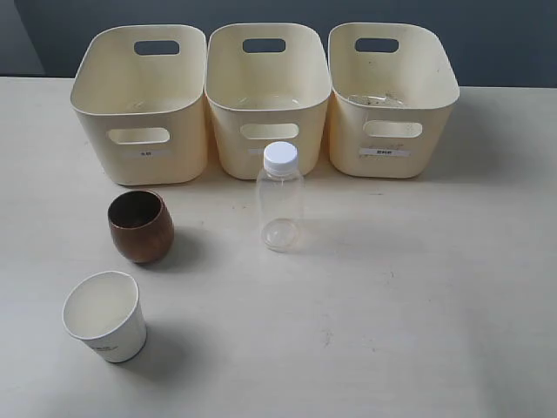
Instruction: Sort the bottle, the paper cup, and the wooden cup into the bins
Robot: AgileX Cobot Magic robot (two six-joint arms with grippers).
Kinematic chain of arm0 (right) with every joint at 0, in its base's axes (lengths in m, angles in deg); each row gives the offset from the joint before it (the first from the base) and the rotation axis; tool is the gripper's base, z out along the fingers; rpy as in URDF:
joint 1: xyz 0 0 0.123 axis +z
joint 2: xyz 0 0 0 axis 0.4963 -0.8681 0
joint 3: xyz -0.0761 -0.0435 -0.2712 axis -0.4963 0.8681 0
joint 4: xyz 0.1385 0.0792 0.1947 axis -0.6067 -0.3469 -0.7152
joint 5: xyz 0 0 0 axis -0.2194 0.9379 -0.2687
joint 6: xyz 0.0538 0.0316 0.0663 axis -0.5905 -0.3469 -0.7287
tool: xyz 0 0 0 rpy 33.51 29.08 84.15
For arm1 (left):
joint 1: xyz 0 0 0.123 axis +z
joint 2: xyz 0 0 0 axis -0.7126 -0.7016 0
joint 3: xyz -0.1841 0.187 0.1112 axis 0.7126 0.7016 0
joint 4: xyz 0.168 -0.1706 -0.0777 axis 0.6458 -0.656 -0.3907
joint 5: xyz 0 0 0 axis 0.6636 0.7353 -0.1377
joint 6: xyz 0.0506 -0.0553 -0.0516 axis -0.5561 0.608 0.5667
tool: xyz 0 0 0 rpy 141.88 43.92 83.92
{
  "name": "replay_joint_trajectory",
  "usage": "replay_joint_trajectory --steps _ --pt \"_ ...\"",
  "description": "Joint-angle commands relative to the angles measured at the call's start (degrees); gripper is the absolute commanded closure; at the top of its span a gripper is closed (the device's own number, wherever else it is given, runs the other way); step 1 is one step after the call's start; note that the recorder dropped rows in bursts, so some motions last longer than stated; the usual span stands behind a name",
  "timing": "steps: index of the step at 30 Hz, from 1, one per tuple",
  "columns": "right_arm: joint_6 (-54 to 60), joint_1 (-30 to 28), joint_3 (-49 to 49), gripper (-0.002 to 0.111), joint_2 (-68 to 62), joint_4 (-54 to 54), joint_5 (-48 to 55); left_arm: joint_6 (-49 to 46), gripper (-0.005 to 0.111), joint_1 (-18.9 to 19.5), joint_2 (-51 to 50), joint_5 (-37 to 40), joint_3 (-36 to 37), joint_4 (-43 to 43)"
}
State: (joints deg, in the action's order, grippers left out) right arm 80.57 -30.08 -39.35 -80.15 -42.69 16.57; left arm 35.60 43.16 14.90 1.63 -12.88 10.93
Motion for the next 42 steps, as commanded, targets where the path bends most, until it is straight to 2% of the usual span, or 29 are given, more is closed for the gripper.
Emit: replay_joint_trajectory --steps 1,17,19,21,22,25,34,42 --pt "0.1 -0.3 0.1 0.109 0.3 0.3 -0.1 0.1 0.107 -0.2 0.3 0.0 0.1 0.0" --pt "0.1 -0.3 0.1 0.109 0.3 0.1 -0.9 0.1 0.107 -0.2 0.3 0.0 0.1 0.0" --pt "0.1 -0.3 0.1 0.109 0.3 0.1 -4.9 0.1 0.107 -0.2 0.3 0.0 0.1 0.0" --pt "0.1 -0.3 0.1 0.109 0.3 -3.5 -9.9 0.1 0.107 -0.2 0.3 0.0 0.1 0.0" --pt "-0.7 -0.3 0.1 0.109 0.3 -10.9 -11.0 0.1 0.107 -0.2 0.3 0.0 0.1 0.0" --pt "-0.7 -0.3 0.1 0.109 0.3 -21.1 -11.1 0.1 0.107 -0.2 0.3 0.0 0.1 0.0" --pt "-0.7 -0.3 0.1 0.109 0.3 -25.4 -15.0 0.1 0.107 -0.2 0.3 0.0 0.1 0.0" --pt "-0.7 -0.3 0.1 0.109 0.3 -28.4 -5.3 0.1 0.107 -0.2 0.3 0.0 0.1 0.0"
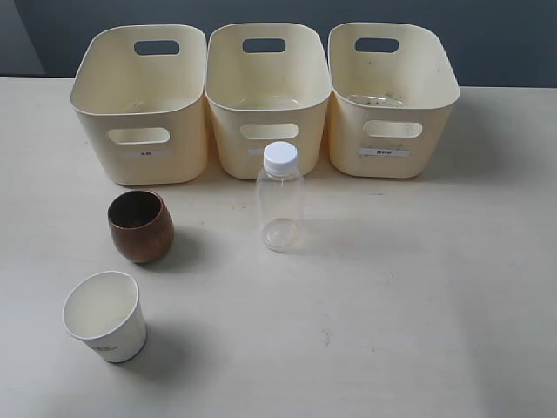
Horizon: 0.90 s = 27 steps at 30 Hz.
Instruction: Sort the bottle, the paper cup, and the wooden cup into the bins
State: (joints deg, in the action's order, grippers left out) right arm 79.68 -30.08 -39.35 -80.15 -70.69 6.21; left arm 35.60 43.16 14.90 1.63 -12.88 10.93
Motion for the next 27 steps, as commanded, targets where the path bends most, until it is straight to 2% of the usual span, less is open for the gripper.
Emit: replay_joint_trajectory --steps 1,10,17,19,27 --pt "0.2 -0.3 0.1 0.109 0.3 -0.2 6.6 0.1 0.107 -0.2 0.3 0.0 0.1 0.0" --pt "0.2 -0.3 0.1 0.109 0.3 -5.7 19.3 0.1 0.107 -0.2 0.3 0.0 0.1 0.0" --pt "3.3 -0.3 0.1 0.109 0.3 -9.1 17.7 0.1 0.107 -0.2 0.3 0.0 0.1 0.0" --pt "11.7 -0.3 0.1 0.109 0.3 -14.3 17.0 0.1 0.107 -0.2 0.3 0.0 0.1 0.0" --pt "54.3 -0.3 0.1 0.109 0.3 -48.0 18.2 0.1 0.107 -0.2 0.3 0.0 0.1 0.0"
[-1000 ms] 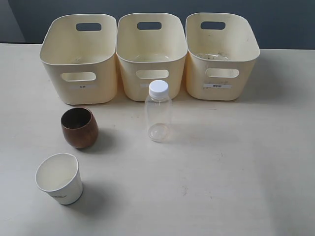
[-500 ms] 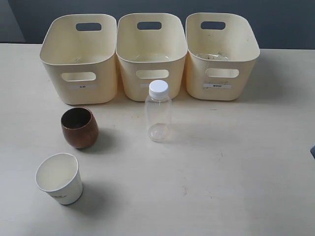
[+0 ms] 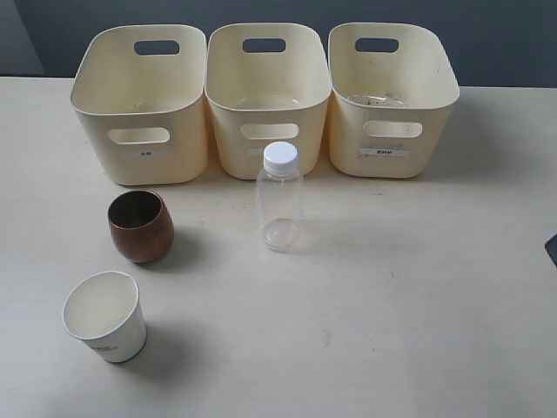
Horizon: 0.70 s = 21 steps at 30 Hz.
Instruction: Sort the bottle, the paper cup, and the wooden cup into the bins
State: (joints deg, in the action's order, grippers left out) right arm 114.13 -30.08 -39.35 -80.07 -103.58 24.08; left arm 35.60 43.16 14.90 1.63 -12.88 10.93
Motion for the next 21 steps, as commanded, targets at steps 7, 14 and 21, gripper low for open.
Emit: replay_joint_trajectory --steps 7,14,21 --pt "28.7 -0.3 -0.3 0.109 -0.8 -19.0 0.8 0.1 0.107 -0.2 0.3 0.0 0.1 0.0" --pt "31.3 -0.3 -10.4 0.109 -14.6 -19.0 1.6 0.1 0.107 -0.2 0.3 0.0 0.1 0.0" --pt "40.8 -0.2 -18.3 0.109 -44.4 -19.0 18.5 0.1 0.107 -0.2 0.3 0.0 0.1 0.0"
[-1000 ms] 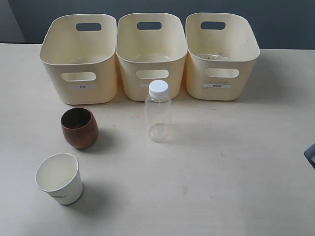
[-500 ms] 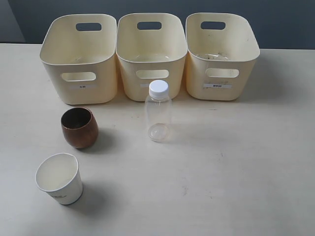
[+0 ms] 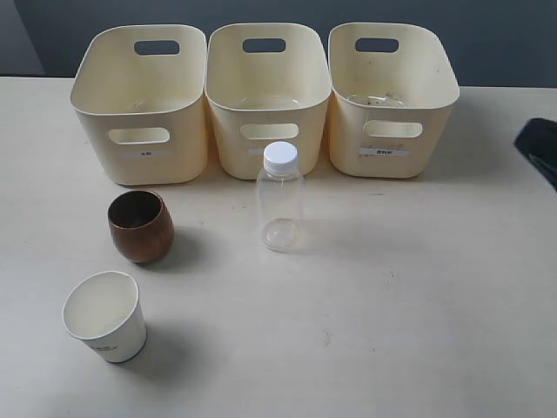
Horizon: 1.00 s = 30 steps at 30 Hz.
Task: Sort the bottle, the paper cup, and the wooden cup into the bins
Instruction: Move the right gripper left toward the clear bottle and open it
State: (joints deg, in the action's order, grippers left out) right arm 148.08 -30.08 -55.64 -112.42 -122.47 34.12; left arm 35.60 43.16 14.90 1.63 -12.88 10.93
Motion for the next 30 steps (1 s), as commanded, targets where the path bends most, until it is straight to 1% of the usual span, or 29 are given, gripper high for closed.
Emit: replay_joint_trajectory --steps 1,4,8,10,13,16,21,25,28,30 --pt "9.0 -0.2 -2.7 0.109 -16.0 -0.1 9.8 0.1 0.107 -0.2 0.3 0.0 0.1 0.0" --pt "9.5 -0.2 -4.5 0.109 -23.8 -0.1 11.0 0.1 0.107 -0.2 0.3 0.0 0.1 0.0" --pt "12.9 -0.2 -7.5 0.109 -30.6 -0.1 17.6 0.1 0.107 -0.2 0.3 0.0 0.1 0.0" --pt "26.0 -0.2 -8.1 0.109 -31.4 -0.1 22.7 0.1 0.107 -0.2 0.3 0.0 0.1 0.0" --pt "26.7 1.2 -8.7 0.109 -31.4 -0.1 22.5 0.1 0.107 -0.2 0.3 0.0 0.1 0.0" --pt "28.3 5.4 -9.6 0.109 -31.4 -0.1 15.8 0.1 0.107 -0.2 0.3 0.0 0.1 0.0" --pt "33.4 16.8 -11.5 0.109 -32.6 -0.1 5.5 0.1 0.107 -0.2 0.3 0.0 0.1 0.0" --pt "32.9 24.9 -14.7 0.109 -35.2 -0.1 -8.5 0.1 0.107 -0.2 0.3 0.0 0.1 0.0" --pt "32.5 29.2 -17.3 0.109 -38.3 -0.1 -15.6 0.1 0.107 -0.2 0.3 0.0 0.1 0.0" --pt "31.9 30.8 -18.7 0.109 -40.1 -0.1 -18.4 0.1 0.107 -0.2 0.3 0.0 0.1 0.0"
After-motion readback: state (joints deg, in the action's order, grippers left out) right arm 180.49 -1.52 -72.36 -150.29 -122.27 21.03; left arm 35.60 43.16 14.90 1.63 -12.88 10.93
